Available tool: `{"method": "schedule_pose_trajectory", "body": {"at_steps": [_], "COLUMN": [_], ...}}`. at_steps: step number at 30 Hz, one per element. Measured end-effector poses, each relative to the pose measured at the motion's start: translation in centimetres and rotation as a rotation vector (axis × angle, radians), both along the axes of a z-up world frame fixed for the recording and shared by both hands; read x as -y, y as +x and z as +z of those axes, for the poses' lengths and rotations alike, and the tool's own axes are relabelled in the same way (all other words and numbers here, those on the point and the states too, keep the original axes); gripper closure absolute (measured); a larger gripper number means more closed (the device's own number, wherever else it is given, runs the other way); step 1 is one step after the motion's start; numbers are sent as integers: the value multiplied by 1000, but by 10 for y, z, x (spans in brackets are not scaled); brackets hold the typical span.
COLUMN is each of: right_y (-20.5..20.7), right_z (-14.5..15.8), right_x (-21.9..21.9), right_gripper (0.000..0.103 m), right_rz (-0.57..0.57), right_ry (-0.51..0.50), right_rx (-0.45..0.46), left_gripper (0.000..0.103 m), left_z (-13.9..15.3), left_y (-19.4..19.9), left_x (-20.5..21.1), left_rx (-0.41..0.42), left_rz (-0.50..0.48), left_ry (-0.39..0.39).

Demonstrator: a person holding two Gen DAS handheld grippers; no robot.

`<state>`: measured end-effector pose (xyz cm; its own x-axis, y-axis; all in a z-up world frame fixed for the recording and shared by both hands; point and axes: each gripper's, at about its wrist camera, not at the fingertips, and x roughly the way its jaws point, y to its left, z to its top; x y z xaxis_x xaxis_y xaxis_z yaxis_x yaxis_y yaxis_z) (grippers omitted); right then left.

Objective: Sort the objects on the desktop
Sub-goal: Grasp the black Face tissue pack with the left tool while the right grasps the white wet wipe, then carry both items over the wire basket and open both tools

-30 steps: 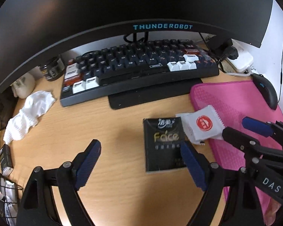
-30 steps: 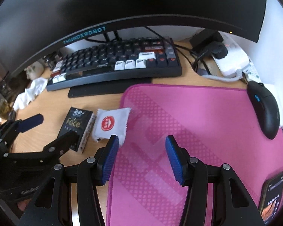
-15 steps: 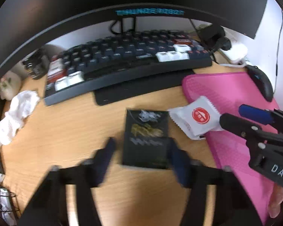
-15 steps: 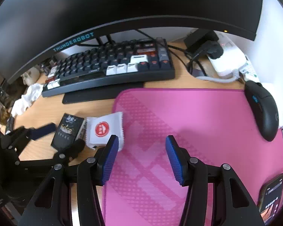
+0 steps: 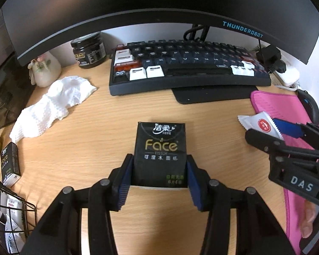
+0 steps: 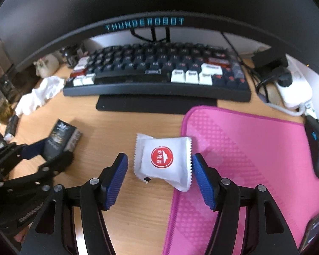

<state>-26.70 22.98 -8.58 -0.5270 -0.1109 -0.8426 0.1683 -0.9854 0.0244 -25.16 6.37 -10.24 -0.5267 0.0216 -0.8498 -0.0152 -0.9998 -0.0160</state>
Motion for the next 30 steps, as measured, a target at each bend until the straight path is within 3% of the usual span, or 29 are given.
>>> {"method": "schedule_pose_trajectory", "body": {"at_steps": [2,5,15,30], "right_y": [-1,0,11,88], "right_z": [-1,0,10,83], "right_x": [0,2,4,35], "right_gripper": [40,64,73,73], "right_rz": [-17,-30,-16,49], "right_ry": [16,60,21,-25], "right_rx": [-2,-13,-10,-134], "left_gripper": [50,50,50,50], "left_z": [1,2,9,73], "left_y": [4,4,8,82], "left_x": [5,5,0,10], "left_rx": [-1,-1,10,-106], "left_rz": [2,3,9,15], "left_ry": [-2,0,-15,0]}}
